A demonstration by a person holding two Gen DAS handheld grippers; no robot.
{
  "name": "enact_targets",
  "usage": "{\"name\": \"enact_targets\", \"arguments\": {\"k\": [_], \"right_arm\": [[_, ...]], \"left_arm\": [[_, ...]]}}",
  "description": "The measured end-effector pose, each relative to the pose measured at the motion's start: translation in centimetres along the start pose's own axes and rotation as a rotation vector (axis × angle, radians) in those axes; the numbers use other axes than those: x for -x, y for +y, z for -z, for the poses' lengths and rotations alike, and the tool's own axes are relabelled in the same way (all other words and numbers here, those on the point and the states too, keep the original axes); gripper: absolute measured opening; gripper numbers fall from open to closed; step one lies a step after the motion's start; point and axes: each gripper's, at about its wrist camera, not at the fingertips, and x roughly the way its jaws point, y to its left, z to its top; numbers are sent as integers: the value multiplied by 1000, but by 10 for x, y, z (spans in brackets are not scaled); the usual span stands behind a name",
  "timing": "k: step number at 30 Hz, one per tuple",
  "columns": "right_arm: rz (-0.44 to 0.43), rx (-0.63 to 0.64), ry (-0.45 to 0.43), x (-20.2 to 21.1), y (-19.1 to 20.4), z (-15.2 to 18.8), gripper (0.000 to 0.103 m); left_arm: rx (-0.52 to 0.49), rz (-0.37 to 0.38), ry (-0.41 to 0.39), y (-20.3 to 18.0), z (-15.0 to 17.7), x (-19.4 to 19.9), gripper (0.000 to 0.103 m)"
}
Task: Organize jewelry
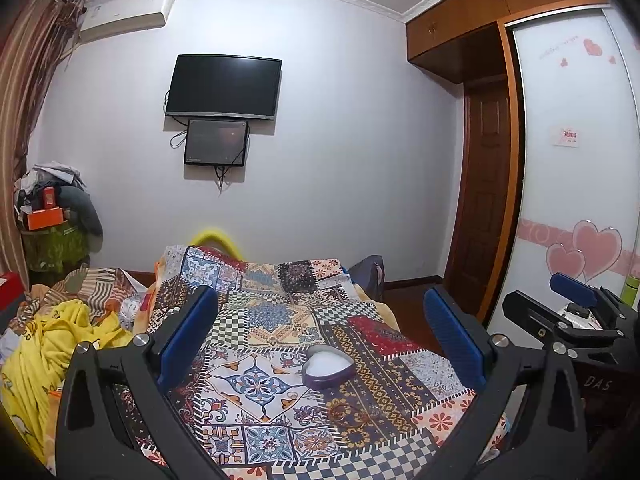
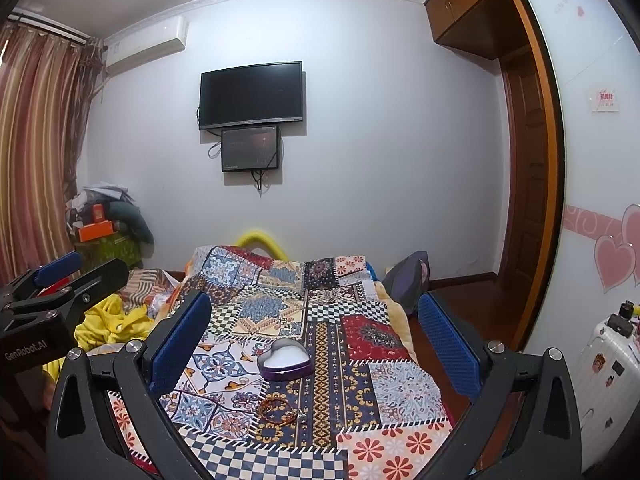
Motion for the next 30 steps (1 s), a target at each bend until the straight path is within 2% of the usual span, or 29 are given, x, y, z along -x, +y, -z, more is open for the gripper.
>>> {"name": "enact_targets", "arguments": {"k": [30], "right_arm": [[-2,-1,7,0,-2,2,103]], "left_arm": [[9,1,20,2,1,-3,103]]}}
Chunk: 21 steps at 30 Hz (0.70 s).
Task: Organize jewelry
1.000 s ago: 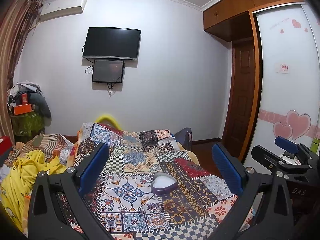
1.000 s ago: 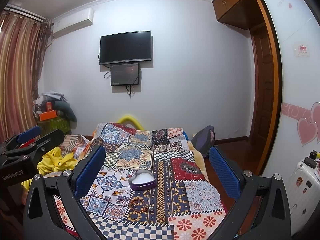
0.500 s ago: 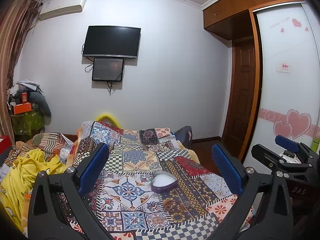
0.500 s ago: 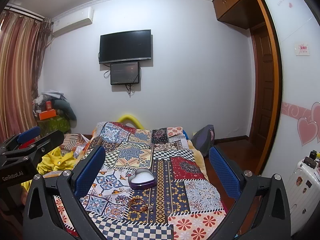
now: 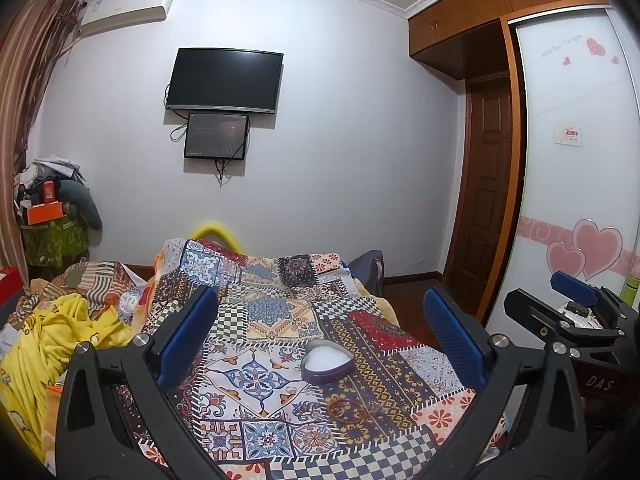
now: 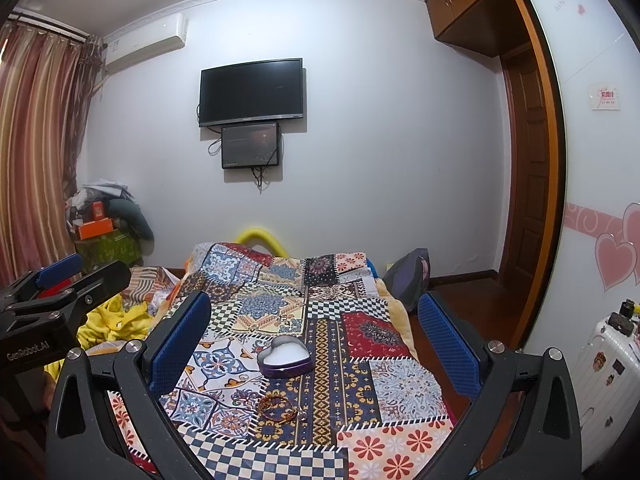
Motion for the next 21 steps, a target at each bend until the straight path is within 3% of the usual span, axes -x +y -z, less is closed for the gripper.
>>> {"name": "enact_targets", "arguments": {"k": [13,21], "right_arm": [[2,5,17,-6,0,2,103],[15,4,63,-24,-6,11,103]], "left_arm": [[6,-5,12,2,0,-5,103],[11,-3,67,10,7,-29,103]]}}
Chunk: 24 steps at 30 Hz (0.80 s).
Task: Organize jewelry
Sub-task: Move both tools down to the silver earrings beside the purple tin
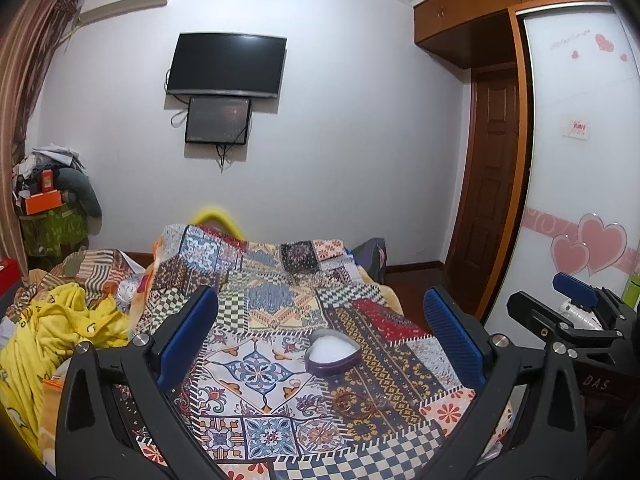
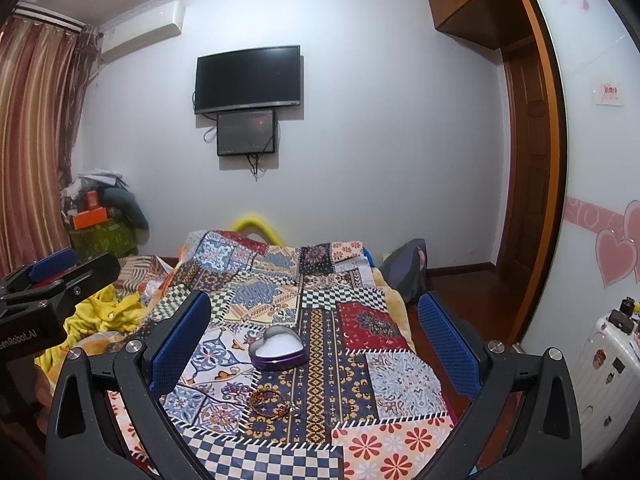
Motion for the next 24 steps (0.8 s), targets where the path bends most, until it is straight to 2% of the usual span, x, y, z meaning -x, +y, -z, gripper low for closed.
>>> {"name": "enact_targets", "arguments": {"k": [6,8,14,19,24], "right_arm": [[23,-5,80,-26,-9,15,103],[28,-10,112,-35,-15,22,103],[24,-12,217,-61,-25,48,100],[1,22,320,-83,-25,69,83],[-59,35,434,-106,-26,96,66]], "left_arm": [[8,-4,99,14,13,-39,100],[14,-4,148,20,21,-56,92],[27,2,302,32,51,-97,78],[51,11,433,41,81,-128,62],[53,49,540,42,104,-147,54]]}}
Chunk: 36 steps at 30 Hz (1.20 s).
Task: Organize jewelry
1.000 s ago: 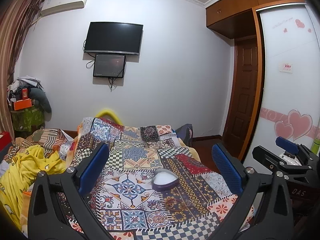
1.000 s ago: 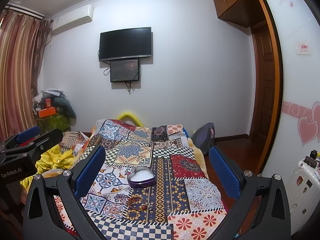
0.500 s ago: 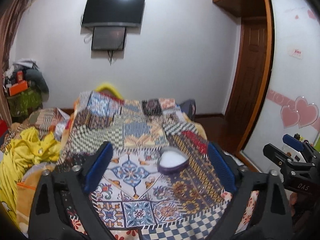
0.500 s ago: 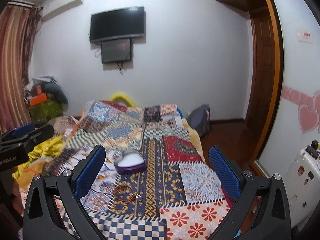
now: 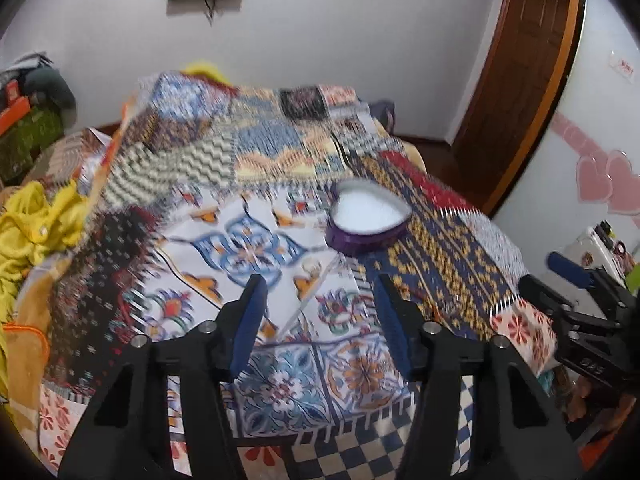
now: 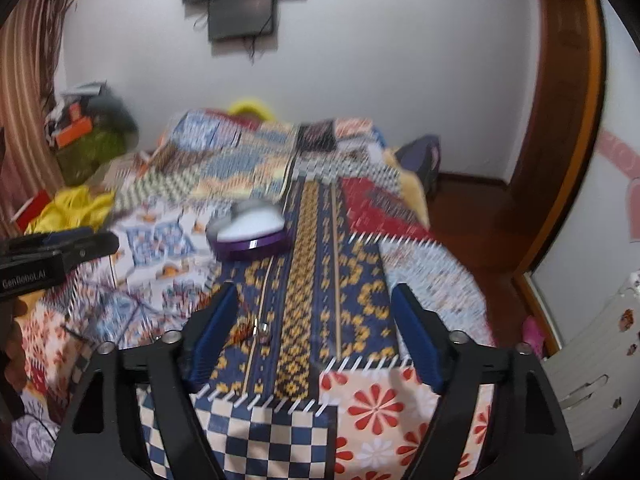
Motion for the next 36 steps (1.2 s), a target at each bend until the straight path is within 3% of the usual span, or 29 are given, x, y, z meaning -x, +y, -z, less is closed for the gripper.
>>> {"name": "enact_targets", "arguments": {"k": [4,8,18,22,28,33,36], "right_arm": [[-63,-12,78,-23,-2,10,52],[-112,-23,127,-44,0,14,45],[-183,20,165,-68,12,20,28],[-205,28,169,-73,15,19,13],[-201,40,159,-70,16,20,13],[-197,29,157,-67,14,20,13],[-193,16,150,-63,11,17,13]], "left_arm": [[-36,3,61,-5,10,-17,53],[-36,34,119,-6,17,-30,49],[-47,92,176,-20,31,-41,45],[-68,115,204,-28,36,-47,37],[-96,123,218,-37,43,-50,29],[-113,113,215,-40,46,-50,10],[-113,110,210,-40,45,-50,9]]}}
